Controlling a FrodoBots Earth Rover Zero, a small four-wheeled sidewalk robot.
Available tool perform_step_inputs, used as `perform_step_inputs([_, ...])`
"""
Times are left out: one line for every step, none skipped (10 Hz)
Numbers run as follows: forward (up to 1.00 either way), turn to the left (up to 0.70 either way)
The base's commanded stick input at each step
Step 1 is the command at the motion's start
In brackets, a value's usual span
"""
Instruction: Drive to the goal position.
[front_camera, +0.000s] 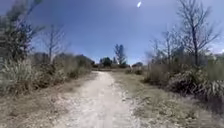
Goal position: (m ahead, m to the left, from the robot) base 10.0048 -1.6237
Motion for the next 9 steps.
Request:
perform_step_inputs([0.7, 0.0])
perform_step_inputs([0.7, 0.0])
perform_step_inputs([0.7, 0.0])
perform_step_inputs([0.7, 0.0])
perform_step_inputs([0.7, 0.0])
perform_step_inputs([0.7, 0.0])
perform_step_inputs([0.7, 0.0])
perform_step_inputs([0.7, 0.0])
perform_step_inputs([0.7, 0.0])
